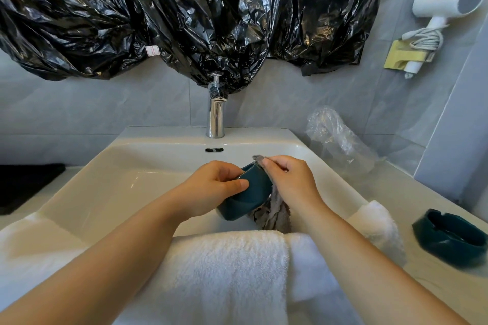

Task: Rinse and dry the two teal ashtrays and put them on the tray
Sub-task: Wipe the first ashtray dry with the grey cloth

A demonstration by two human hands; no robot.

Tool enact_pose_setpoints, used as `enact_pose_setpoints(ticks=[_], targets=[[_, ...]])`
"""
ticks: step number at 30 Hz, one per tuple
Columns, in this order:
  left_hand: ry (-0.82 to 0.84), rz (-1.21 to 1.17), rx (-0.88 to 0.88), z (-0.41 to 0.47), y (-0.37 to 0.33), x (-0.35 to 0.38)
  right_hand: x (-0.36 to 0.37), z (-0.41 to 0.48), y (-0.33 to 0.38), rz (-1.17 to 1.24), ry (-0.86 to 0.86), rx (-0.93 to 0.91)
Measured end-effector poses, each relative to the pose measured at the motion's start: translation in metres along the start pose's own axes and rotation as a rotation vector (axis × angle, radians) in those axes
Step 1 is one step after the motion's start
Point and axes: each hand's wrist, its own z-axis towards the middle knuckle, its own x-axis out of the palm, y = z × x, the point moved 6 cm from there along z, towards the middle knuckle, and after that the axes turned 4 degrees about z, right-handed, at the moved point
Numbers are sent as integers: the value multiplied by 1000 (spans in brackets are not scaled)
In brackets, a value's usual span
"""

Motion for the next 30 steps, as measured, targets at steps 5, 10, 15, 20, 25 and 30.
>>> enact_pose_setpoints(ticks=[5, 10, 15, 20, 25, 30], targets=[[23, -86, -15, -1, -2, -2, -2, -1, -13, 203, 52, 152], [60, -219, -87, -1, 0, 1, 7, -5, -12, 221, 128, 186], [23, -206, -110, -1, 1, 2, 10, -8, -2, 202, 169, 66], [-50, -64, -99, 1, 3, -3, 2, -7, 3, 82, 57, -40], [-83, -25, -81, 2, 2, -5, -6, -6, 0, 22, -47, -31], [-56, 33, -37, 1, 0, -2, 1, -13, 19, -77, 16, -245]])
